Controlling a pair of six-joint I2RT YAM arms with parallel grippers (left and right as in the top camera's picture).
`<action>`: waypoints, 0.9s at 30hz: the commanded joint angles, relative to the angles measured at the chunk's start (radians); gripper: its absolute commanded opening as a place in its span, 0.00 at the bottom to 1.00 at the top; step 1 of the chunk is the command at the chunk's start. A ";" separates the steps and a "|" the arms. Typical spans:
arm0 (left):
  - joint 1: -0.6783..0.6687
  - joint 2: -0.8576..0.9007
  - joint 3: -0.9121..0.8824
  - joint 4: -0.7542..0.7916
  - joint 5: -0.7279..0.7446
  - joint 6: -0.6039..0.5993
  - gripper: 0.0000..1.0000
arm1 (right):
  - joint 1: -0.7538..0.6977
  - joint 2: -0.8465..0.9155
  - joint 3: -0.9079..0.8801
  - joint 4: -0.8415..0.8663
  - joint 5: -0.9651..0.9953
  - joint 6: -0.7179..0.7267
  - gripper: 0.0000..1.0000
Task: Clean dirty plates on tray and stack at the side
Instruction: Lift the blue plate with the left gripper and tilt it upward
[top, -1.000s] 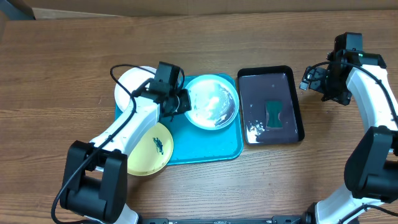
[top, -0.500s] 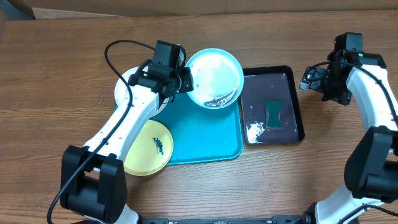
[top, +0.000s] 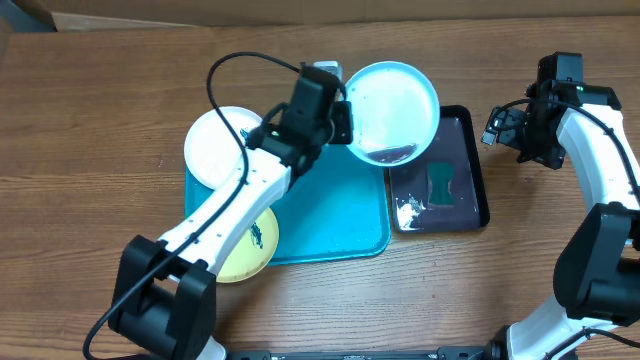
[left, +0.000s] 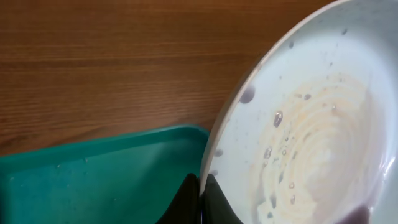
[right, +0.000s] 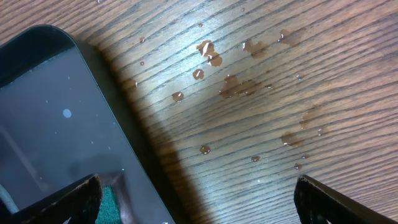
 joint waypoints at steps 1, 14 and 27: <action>-0.040 -0.013 0.024 0.028 -0.117 -0.009 0.04 | 0.003 -0.013 0.008 0.005 0.006 0.003 1.00; -0.150 0.005 0.024 0.137 -0.339 0.204 0.04 | 0.003 -0.014 0.008 0.005 0.006 0.003 1.00; -0.218 0.005 0.024 0.275 -0.453 0.478 0.04 | 0.003 -0.014 0.008 0.005 0.006 0.003 1.00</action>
